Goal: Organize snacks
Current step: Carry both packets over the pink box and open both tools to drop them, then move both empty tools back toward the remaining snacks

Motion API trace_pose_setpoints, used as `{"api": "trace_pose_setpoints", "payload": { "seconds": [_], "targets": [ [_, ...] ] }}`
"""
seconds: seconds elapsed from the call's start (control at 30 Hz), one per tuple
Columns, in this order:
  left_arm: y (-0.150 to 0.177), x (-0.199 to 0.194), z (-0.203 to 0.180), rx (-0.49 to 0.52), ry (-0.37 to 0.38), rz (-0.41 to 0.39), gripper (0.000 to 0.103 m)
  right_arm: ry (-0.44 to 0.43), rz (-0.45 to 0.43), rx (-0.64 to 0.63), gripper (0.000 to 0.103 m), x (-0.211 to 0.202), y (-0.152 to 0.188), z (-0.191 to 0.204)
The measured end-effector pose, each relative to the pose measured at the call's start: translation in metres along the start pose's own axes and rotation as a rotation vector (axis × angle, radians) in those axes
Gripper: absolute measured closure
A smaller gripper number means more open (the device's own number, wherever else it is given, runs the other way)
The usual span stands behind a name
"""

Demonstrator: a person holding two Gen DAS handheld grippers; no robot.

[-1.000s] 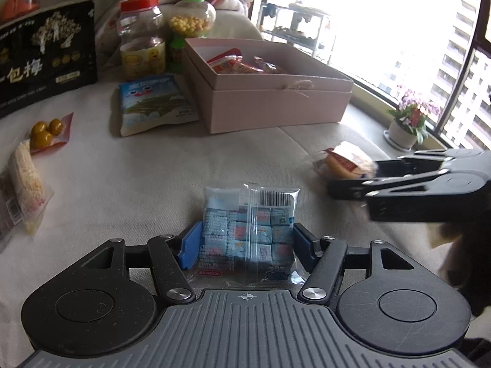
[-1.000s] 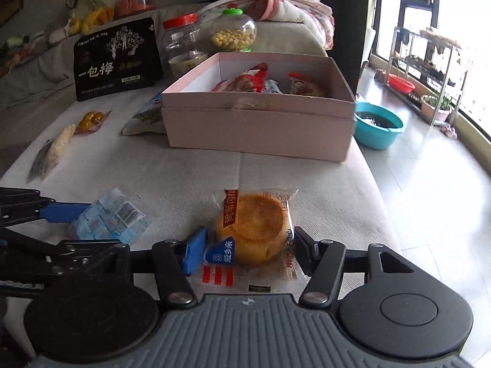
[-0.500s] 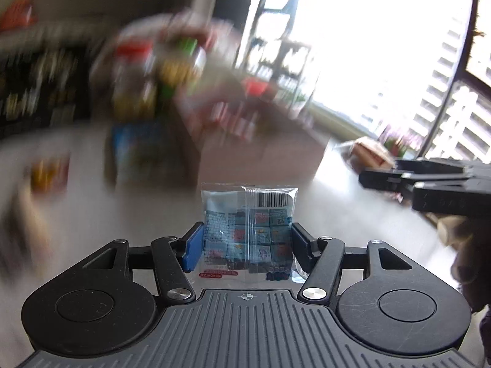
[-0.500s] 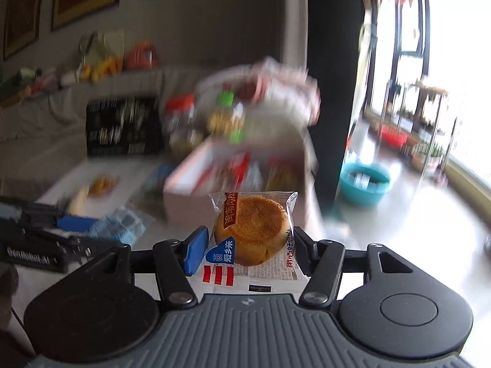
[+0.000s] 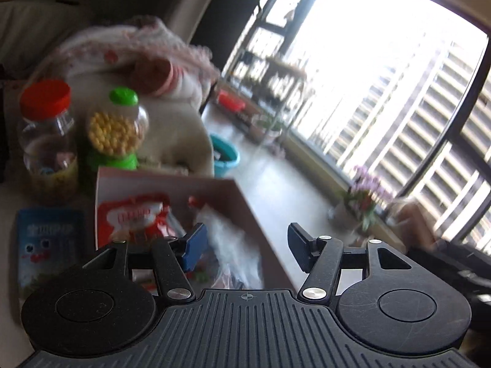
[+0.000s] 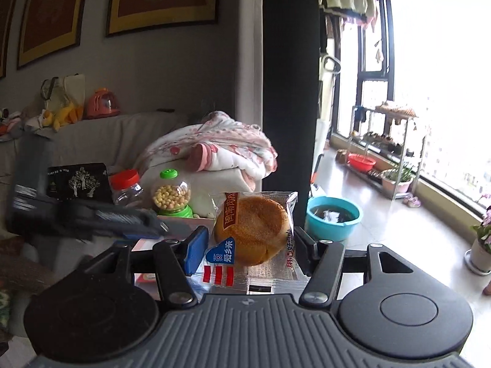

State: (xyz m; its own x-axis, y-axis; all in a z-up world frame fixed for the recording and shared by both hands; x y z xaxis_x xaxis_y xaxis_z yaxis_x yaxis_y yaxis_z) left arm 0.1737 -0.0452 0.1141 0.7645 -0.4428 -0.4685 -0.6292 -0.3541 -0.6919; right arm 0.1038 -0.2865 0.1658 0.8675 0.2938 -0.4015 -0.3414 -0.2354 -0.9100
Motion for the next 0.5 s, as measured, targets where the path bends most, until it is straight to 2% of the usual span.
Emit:
{"api": "trace_pose_setpoints", "payload": {
  "seconds": [0.1,0.2,0.27,0.37,0.5],
  "targets": [
    [-0.011,-0.013,-0.003,0.013,0.026,0.016,0.039,-0.043,0.03,0.033,0.044,0.024,-0.015,0.0],
    [-0.019,-0.035,0.009,0.007,0.011,-0.037,0.039,-0.097,0.077,0.062,0.043,0.056,-0.026,0.004],
    [-0.014,-0.057,0.026,-0.014,-0.012,-0.055,0.039,-0.092,0.127,0.054,0.031,0.076,-0.03,0.01],
    [0.007,-0.094,0.06,-0.03,-0.085,-0.078,0.039,-0.086,0.141,0.032,0.026,0.083,-0.031,0.021],
    [0.037,-0.141,0.122,-0.123,-0.247,-0.111,0.039,-0.083,0.137,-0.006,0.021,0.083,-0.031,0.046]
  ]
}}
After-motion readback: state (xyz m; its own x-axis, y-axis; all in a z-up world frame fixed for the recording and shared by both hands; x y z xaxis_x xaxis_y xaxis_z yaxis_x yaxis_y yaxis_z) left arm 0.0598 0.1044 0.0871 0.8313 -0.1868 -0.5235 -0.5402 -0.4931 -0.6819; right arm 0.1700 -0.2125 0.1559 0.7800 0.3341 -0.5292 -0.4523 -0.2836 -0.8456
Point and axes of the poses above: each gripper's, at about its wrist camera, not at the fingertips, and x roughly the way its jaws point, z to its left, y to its underside, the point moved 1 cm from there along x, roughly the way its jaws point, and after that the axes turned 8 degrees about -x, right-handed, at the moved point
